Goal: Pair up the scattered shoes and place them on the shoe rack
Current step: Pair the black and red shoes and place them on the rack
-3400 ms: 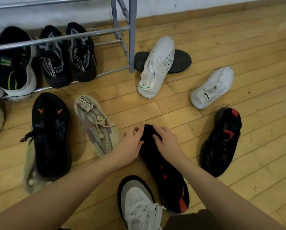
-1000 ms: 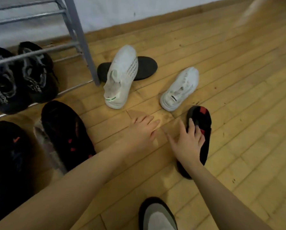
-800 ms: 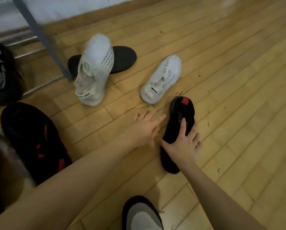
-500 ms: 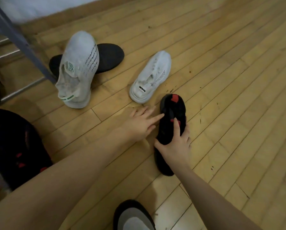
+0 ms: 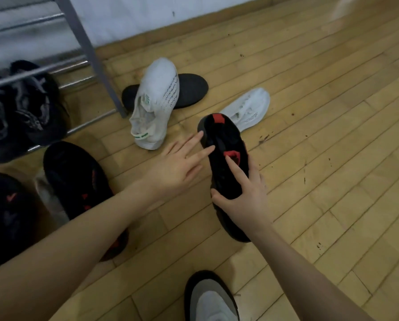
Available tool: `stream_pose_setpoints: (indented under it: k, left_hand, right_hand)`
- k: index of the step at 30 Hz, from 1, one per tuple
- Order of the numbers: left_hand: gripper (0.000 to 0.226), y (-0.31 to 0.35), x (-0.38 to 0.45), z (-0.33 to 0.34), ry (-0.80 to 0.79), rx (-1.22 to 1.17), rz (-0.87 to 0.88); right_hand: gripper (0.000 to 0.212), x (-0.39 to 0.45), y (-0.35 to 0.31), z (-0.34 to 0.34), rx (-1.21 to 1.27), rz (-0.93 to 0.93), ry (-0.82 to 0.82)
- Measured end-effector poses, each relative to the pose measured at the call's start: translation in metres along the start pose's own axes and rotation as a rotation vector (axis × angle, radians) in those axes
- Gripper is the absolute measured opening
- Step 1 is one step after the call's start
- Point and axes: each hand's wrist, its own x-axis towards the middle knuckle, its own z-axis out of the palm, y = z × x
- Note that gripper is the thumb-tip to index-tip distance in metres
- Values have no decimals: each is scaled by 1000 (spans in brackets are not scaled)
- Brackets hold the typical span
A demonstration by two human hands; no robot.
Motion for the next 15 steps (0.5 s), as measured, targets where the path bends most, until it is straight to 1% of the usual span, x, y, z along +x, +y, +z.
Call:
stream_pose_setpoints:
  k: [2, 4, 7, 11, 15]
  left_hand:
    - [42, -8, -18, -20, 72, 35, -8]
    - [41, -18, -39, -39, 107, 94, -29]
    - [49, -39, -76, -67, 127, 222, -119]
    - [56, -66, -128, -98, 127, 245, -272]
    - [60, -84, -177, -119, 159, 266, -356]
  right_hand:
    - [72, 3, -19, 2, 13, -94, -33]
    - [71, 6, -38, 5, 35, -187, -70]
    - [73, 13, -72, 17, 52, -324, -121]
    - [76, 21, -123, 40, 94, -439, -230]
    - [76, 16, -171, 69, 121, -593, -355]
